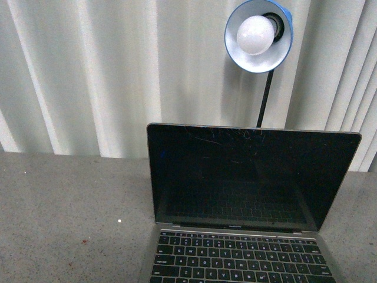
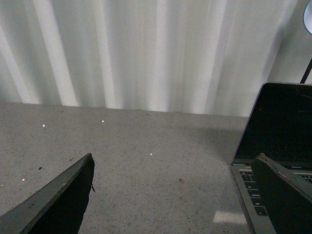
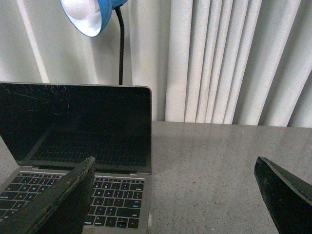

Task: Close laptop

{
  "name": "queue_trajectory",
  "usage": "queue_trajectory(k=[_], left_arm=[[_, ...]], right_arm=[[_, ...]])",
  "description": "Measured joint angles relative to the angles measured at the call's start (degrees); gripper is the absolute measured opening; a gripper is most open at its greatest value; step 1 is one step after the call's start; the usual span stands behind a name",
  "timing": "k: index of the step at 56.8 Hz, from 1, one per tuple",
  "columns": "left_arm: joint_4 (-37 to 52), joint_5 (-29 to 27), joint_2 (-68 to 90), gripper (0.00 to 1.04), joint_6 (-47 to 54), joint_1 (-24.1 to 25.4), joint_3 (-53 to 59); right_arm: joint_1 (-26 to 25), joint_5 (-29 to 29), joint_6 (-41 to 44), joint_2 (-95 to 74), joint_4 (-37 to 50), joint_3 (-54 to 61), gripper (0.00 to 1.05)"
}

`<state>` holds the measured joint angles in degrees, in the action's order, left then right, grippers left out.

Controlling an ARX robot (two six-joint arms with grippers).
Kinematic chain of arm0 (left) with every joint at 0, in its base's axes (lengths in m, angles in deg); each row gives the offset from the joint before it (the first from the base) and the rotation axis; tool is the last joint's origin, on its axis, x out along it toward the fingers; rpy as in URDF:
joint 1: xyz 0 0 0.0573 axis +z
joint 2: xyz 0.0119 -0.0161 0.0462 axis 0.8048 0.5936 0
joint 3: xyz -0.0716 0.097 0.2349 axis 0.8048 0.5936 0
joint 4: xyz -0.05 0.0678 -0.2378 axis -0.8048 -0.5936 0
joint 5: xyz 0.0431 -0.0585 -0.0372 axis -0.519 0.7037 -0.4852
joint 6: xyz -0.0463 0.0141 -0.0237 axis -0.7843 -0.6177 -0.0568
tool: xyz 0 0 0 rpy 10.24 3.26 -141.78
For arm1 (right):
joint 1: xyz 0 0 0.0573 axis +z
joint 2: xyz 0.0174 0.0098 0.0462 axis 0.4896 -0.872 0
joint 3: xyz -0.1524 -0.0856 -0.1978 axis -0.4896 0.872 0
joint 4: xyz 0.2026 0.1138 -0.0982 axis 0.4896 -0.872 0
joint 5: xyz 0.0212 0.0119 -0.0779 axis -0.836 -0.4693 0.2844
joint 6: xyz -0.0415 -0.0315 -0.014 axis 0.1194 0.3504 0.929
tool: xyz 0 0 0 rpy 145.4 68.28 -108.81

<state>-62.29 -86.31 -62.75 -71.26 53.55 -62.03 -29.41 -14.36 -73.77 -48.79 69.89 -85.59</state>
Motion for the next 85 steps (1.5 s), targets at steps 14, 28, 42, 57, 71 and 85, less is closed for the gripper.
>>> queue_trajectory(k=[14,28,42,57,71,85], left_arm=[[0.00,0.00,0.00,0.98,0.00,0.00,0.00],[-1.73,-2.64,1.05,0.98,-0.83,-0.87,-0.46],[-3.72,-12.48,20.90,0.98,-10.67,-0.39,-5.57],[28.89,-4.50,56.11,0.98,-8.94,2.89,-13.68],[36.94,-1.62,76.65,0.98,-3.91,2.47,-25.79],[33.97,3.37,88.28,0.98,3.80,0.72,-41.16]], right_arm=[[0.00,0.00,0.00,0.00,0.00,0.00,0.97],[1.46,5.07,-1.60,-1.18,-3.45,-1.01,0.97],[-0.81,5.66,-3.39,-11.30,4.81,-1.53,0.97],[-19.82,-12.17,1.55,-44.87,37.07,-6.73,0.97],[-28.63,-19.06,9.88,-73.09,42.88,-23.89,0.97],[-29.64,-25.35,23.93,-88.61,35.95,-43.21,0.97]])
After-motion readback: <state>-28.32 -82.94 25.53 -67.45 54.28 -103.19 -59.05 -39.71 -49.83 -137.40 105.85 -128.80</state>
